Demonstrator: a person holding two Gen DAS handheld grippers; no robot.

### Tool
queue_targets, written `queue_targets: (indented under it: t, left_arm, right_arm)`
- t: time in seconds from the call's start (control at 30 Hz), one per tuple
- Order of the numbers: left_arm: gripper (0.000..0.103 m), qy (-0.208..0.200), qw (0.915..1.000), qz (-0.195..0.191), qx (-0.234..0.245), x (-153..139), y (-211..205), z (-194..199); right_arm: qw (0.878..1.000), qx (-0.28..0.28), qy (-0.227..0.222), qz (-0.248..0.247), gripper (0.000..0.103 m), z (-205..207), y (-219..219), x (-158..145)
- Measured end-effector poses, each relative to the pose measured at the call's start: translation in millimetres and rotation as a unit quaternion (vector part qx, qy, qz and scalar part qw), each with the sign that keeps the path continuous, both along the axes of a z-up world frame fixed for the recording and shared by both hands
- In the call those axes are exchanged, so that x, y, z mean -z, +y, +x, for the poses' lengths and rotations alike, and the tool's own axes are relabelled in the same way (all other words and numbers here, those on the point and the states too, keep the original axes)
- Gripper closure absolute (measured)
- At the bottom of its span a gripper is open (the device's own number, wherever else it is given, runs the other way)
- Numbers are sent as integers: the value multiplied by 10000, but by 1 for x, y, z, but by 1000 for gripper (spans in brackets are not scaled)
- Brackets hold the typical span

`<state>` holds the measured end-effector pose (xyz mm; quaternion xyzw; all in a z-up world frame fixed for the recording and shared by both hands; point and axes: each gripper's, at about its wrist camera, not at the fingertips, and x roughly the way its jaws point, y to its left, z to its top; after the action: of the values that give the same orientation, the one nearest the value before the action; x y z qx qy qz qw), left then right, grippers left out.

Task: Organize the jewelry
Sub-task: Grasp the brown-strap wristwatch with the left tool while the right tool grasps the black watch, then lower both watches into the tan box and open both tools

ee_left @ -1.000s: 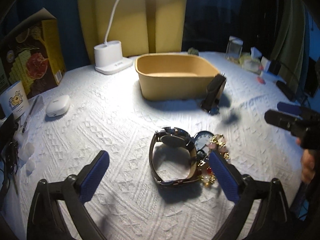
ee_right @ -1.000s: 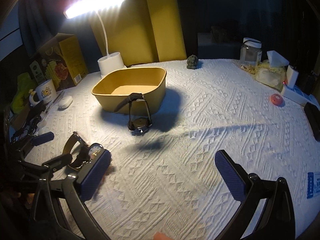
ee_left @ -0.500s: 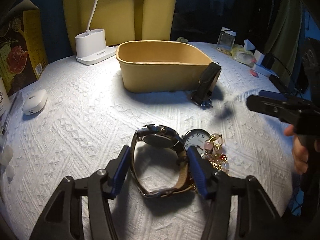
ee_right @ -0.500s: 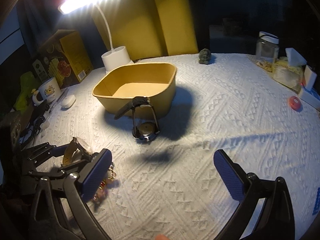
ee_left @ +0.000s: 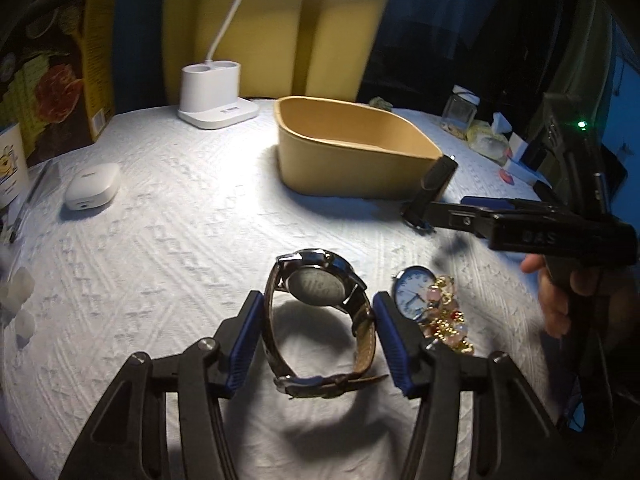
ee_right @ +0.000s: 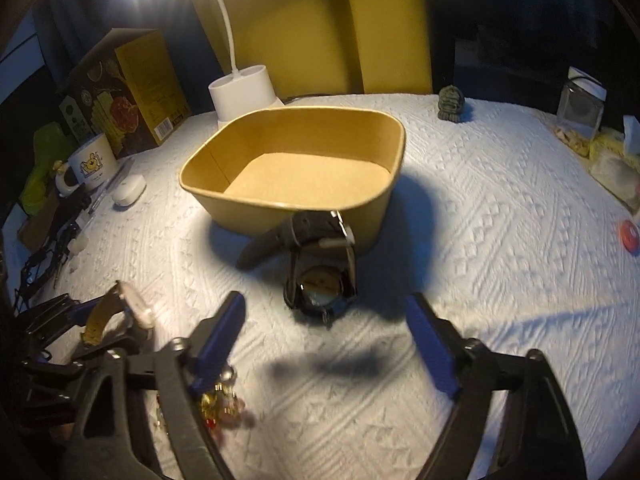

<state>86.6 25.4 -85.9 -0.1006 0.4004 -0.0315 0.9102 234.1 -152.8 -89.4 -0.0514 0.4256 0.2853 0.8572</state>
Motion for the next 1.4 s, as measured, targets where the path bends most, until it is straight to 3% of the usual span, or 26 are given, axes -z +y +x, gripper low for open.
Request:
queue_targets:
  t: [0.07,0.17,0.57,0.97,1.2,1.4]
  left_arm:
    - [47,-44,10000,-35,-53,0,5,-4]
    - [47,-100,9999,-65,-103,-1,11,-8]
    - [47,-325,9992,-118,-191,-10,17,-22]
    - [47,-731,9972,120,-115,-46,-7,-27]
    - [47,-1092,9931,435,42,-78,-24,-12]
    - [47,-1163,9919,506,34,-92,-27,18]
  right_arm:
    - [10000,32,34,-20,42,4,3,3]
    - [9998,85,122,-93,65,8,10,11]
    - [9993,157,-257,-205,66,-19,2,-4]
    - [9943,275,-1011,195,66,-45,-34,-66]
    - [9851,361,-1625,432,66,-29,-48,-115]
    - [9839,285,-1643,649,66,2,-47,-125]
